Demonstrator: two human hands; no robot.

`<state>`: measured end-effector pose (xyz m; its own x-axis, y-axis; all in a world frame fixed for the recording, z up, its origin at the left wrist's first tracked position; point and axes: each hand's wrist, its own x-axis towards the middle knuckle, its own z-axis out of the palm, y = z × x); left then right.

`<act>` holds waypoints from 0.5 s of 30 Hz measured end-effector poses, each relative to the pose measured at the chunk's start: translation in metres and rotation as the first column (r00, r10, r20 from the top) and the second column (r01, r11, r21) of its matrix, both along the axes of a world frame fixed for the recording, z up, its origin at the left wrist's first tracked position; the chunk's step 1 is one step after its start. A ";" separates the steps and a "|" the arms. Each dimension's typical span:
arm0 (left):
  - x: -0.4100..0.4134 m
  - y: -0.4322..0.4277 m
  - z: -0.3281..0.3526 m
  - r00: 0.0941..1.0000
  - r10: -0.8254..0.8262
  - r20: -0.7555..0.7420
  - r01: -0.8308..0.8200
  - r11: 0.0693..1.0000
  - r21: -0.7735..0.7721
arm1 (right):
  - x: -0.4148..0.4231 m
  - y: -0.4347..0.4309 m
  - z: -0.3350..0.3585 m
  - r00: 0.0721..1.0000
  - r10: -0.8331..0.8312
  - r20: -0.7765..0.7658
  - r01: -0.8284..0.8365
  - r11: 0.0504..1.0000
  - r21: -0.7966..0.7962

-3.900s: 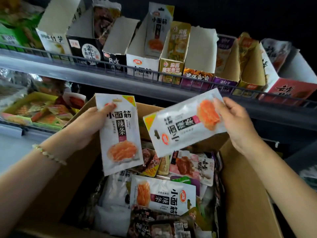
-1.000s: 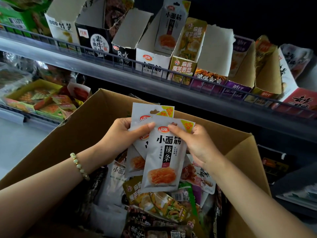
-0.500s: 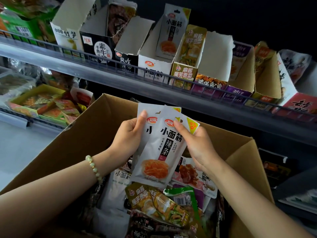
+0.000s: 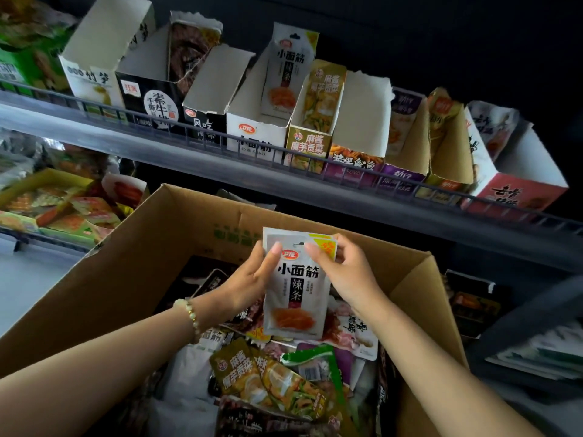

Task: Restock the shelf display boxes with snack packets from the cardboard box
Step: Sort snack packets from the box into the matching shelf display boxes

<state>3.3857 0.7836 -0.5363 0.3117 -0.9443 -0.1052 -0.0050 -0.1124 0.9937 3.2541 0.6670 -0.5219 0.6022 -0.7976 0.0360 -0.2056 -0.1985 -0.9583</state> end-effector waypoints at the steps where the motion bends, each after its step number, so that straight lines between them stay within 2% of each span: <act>1: 0.000 0.002 -0.008 0.999 -0.047 0.007 0.047 0.998 0.041 | 0.000 0.000 0.000 1.000 0.008 -0.005 -0.008 1.000 -0.023; 4: 0.001 0.003 -0.031 0.974 -0.202 0.107 0.184 0.971 0.154 | 0.000 -0.005 -0.001 0.997 0.072 -0.034 -0.070 0.996 0.054; 6: -0.001 0.001 -0.037 0.962 -0.211 0.174 0.184 0.969 0.162 | -0.001 -0.007 0.000 0.961 0.198 -0.193 -0.184 0.979 0.085; 8: -0.001 0.000 -0.035 0.967 -0.145 0.211 0.118 0.984 0.135 | -0.004 -0.011 0.004 0.911 0.241 -0.335 -0.249 0.968 0.021; 10: 0.002 -0.002 -0.024 0.963 -0.124 0.238 0.106 0.990 0.088 | -0.009 -0.013 0.017 0.927 0.226 -0.300 -0.237 0.972 0.003; 15: 0.016 -0.005 0.031 0.973 -0.085 0.216 0.095 0.995 -0.036 | -0.011 -0.022 0.067 0.983 0.180 -0.033 -0.178 0.983 0.037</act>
<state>3.4017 0.7787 -0.5050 0.2362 -0.9717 -0.0012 -0.2258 -0.0561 0.9726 3.2428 0.6452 -0.4549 0.7357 -0.6772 -0.0135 -0.2039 -0.2025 -0.9578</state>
